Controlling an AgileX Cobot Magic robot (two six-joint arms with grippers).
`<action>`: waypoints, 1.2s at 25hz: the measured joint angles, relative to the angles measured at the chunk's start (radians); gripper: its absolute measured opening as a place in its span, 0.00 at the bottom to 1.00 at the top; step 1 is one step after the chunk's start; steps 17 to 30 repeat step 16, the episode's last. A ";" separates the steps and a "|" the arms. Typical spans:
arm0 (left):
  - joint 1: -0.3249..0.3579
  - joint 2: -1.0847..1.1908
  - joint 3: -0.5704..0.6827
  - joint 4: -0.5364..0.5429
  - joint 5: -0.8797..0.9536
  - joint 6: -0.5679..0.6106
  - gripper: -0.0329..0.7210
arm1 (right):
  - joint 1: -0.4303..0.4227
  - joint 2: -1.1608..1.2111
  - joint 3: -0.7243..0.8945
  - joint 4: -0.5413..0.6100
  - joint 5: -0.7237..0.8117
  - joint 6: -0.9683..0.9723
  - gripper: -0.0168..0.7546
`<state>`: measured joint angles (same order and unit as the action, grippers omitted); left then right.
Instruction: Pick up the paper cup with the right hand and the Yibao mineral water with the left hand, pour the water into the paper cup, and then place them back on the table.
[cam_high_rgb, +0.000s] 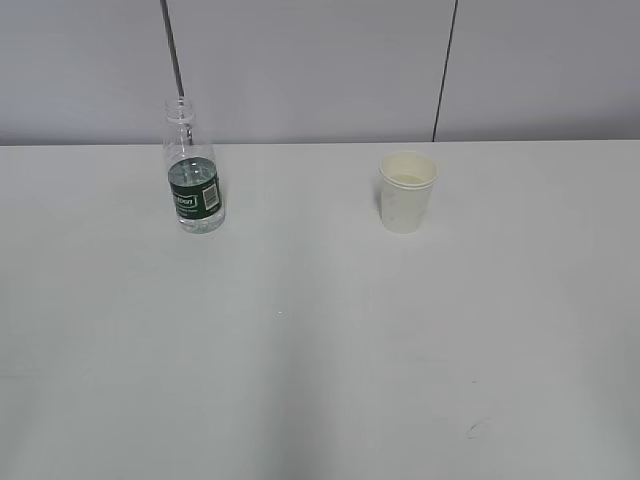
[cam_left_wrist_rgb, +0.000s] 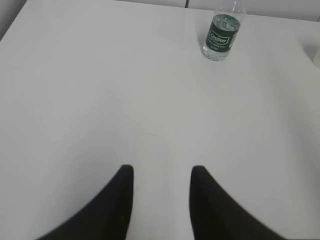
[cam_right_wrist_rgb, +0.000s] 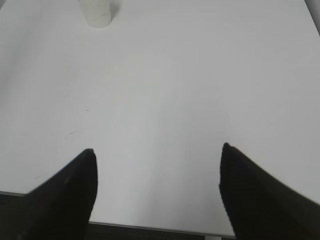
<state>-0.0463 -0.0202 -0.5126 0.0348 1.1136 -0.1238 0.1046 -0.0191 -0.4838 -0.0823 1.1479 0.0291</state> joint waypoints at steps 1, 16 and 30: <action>0.000 0.000 0.000 0.000 0.000 0.000 0.37 | 0.000 0.000 0.000 0.000 0.000 0.000 0.79; 0.000 0.000 0.000 0.000 0.000 0.000 0.37 | 0.000 0.000 0.000 0.000 -0.002 0.000 0.78; 0.000 0.000 0.000 0.000 0.000 0.000 0.37 | 0.000 0.000 0.000 0.000 -0.002 0.000 0.78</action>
